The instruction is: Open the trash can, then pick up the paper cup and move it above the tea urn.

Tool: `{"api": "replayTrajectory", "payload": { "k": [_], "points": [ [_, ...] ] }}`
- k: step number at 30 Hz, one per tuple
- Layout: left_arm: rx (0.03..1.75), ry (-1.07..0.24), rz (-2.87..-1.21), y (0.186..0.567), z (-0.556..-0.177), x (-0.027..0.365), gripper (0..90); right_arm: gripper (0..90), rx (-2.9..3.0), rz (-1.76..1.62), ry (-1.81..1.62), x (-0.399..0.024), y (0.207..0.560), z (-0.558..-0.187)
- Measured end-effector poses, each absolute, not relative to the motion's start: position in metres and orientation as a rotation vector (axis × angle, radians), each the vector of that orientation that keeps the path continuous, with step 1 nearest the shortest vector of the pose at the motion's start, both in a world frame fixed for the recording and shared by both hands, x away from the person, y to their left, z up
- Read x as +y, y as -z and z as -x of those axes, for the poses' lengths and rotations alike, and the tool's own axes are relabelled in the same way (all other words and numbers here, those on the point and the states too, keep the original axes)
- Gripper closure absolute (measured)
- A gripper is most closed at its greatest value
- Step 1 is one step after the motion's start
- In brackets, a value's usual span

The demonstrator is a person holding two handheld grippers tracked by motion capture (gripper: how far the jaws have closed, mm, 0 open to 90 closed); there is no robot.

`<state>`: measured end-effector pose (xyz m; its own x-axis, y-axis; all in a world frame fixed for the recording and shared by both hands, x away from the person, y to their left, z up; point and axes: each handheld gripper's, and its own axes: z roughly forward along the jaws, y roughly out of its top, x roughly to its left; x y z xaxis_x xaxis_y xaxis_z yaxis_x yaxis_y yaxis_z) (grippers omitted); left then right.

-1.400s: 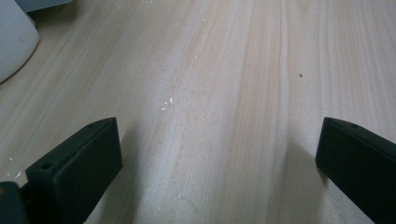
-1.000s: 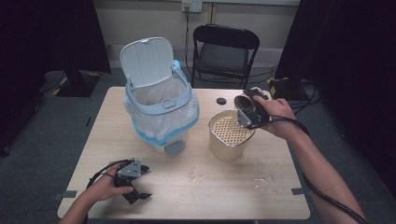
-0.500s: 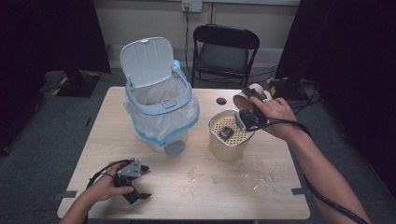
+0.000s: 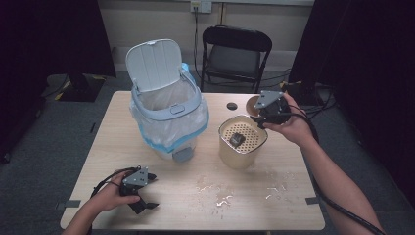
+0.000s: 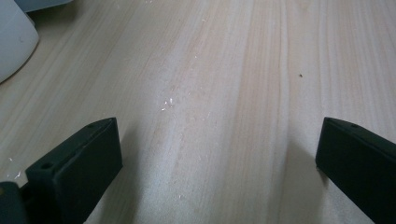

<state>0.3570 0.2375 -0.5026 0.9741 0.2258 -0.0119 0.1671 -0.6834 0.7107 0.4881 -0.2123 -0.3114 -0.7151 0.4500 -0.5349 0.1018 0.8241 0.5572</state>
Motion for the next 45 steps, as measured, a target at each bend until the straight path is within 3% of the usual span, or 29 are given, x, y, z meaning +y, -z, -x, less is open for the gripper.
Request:
{"api": "replayTrajectory", "payload": {
  "k": [12, 45],
  "points": [
    [0.274, -0.097, -2.337, 0.503, -0.357, 0.237, 0.0, 28.3, 2.395, -0.726, -0.949, -0.226, 0.307, -0.501],
    [0.269, -0.097, -2.331, 0.503, -0.357, 0.237, 0.0, 28.0, 2.466, -0.843, -1.062, -0.21, 0.287, -0.507]
  ]
}}
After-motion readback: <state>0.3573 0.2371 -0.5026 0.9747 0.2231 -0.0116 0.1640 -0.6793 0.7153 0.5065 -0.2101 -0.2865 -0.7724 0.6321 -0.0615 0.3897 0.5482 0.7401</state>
